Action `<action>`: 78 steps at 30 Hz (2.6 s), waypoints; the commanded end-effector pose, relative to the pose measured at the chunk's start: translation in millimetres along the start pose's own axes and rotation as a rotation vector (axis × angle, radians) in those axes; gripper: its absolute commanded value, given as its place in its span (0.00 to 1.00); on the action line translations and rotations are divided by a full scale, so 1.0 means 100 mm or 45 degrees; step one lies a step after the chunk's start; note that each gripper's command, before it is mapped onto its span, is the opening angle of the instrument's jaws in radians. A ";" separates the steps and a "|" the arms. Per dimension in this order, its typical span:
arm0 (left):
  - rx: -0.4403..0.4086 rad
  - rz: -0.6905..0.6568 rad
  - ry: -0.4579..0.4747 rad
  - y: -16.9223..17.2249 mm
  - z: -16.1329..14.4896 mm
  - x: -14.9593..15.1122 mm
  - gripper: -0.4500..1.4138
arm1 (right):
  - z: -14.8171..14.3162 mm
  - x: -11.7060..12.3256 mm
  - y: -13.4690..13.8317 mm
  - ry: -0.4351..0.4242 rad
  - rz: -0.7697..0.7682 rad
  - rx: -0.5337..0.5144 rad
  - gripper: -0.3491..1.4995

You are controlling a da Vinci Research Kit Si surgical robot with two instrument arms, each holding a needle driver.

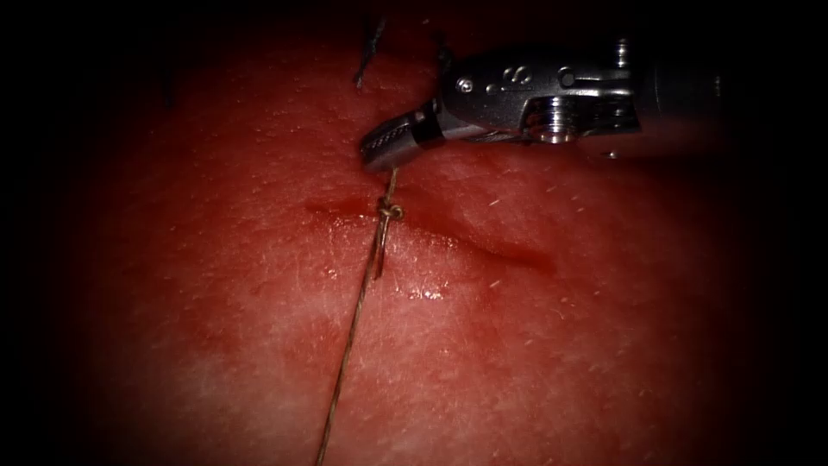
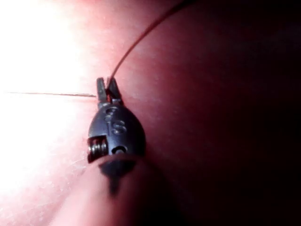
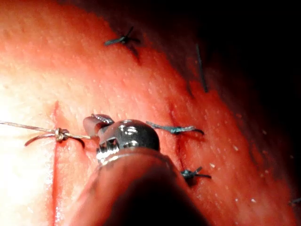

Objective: Wound Closure

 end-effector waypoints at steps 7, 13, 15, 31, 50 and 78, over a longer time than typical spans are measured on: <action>0.023 -0.028 0.013 -0.018 0.009 0.048 0.00 | 0.009 -0.001 0.002 -0.010 -0.020 -0.032 0.00; 0.029 -0.048 0.009 -0.011 0.001 0.036 0.00 | 0.014 0.000 -0.004 0.024 -0.020 0.006 0.00; 0.013 -0.057 0.003 -0.001 -0.005 0.015 0.00 | 0.017 0.003 -0.011 0.072 -0.020 0.033 0.00; -0.108 0.167 -0.010 0.076 -0.077 -0.155 0.00 | -0.039 0.033 -0.046 0.431 0.105 -0.090 0.83; 0.007 0.505 0.060 0.226 -0.100 -0.277 0.00 | -0.012 0.044 -0.111 0.481 0.064 -0.376 0.44; -0.276 0.599 0.318 0.408 -0.059 -0.148 0.00 | 0.012 0.041 -0.179 0.563 -0.010 -0.400 0.38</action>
